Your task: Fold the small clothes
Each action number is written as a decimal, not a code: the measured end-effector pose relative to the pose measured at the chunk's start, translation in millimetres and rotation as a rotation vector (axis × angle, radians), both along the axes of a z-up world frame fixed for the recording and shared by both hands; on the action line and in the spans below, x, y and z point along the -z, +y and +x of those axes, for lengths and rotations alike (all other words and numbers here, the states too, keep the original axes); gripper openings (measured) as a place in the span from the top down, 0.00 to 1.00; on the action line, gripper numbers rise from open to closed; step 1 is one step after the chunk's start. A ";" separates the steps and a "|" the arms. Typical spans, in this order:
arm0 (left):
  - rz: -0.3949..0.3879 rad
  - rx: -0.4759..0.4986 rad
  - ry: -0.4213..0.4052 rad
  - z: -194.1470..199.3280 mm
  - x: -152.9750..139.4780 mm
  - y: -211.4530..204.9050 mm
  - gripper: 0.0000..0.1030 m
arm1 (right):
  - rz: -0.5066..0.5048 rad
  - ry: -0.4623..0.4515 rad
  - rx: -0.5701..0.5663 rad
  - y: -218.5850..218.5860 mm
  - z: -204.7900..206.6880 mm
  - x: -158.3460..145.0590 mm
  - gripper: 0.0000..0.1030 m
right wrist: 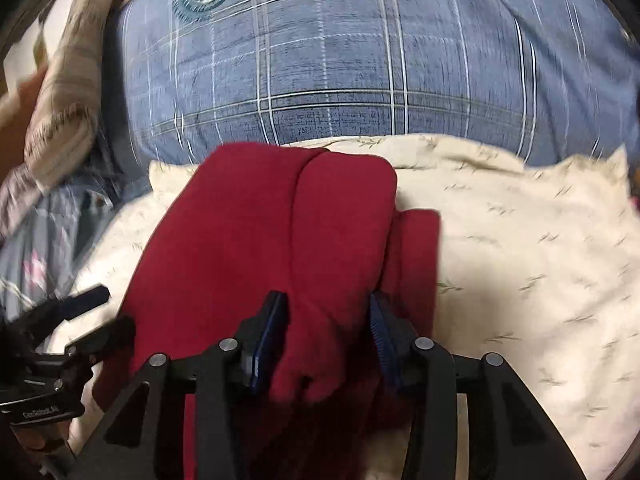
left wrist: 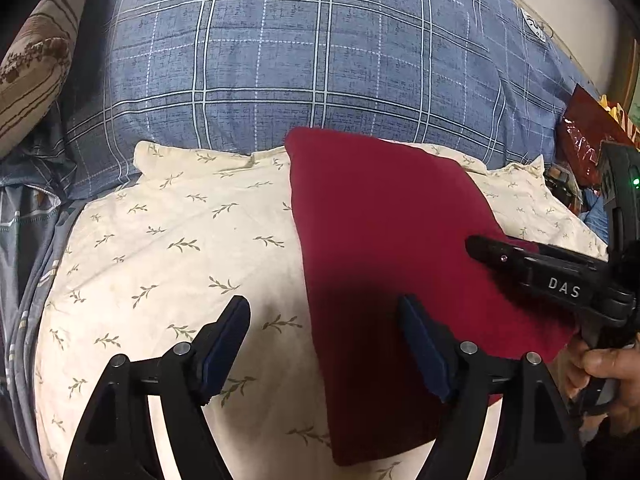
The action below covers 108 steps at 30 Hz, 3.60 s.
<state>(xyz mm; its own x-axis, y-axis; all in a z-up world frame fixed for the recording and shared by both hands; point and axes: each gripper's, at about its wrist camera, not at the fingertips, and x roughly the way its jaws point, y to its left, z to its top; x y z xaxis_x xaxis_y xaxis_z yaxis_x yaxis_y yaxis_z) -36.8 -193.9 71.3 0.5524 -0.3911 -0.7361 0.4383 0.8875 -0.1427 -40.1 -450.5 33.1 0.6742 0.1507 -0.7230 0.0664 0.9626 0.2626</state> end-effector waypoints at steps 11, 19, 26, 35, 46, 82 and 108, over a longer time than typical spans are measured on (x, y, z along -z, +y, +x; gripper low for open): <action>0.006 -0.008 -0.014 -3.4 1.2 1.1 0.25 | -0.080 -0.059 -0.021 20.5 -48.2 -41.9 0.55; 0.009 -0.004 -0.014 -5.4 1.8 1.3 0.25 | -0.077 0.006 -0.018 21.0 -49.8 -23.7 0.56; 0.016 -0.001 -0.019 -7.1 3.3 0.9 0.24 | -0.124 0.025 -0.012 28.8 -53.0 -7.6 0.56; 0.012 0.001 -0.018 -6.1 4.1 4.0 0.24 | 0.010 -0.036 -0.040 15.1 -60.0 -15.6 0.53; 0.001 -0.003 -0.012 -5.6 4.9 4.9 0.23 | 0.068 -0.077 0.081 -5.7 -45.1 -9.1 0.60; -0.072 -0.009 0.047 9.9 4.8 7.4 0.19 | 0.068 -0.065 0.104 -5.6 -44.0 -3.5 0.66; -0.297 0.086 0.222 68.3 29.1 1.9 0.53 | 0.178 -0.109 0.061 -14.6 -17.8 4.6 0.52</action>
<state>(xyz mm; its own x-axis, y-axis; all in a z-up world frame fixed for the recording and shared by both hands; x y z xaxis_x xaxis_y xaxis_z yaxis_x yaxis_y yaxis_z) 31.6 -192.0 42.2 0.3475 -0.6435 -0.6820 0.4390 0.7544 -0.4880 -57.8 -465.0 28.4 0.7590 0.2261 -0.6105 0.0847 0.8955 0.4369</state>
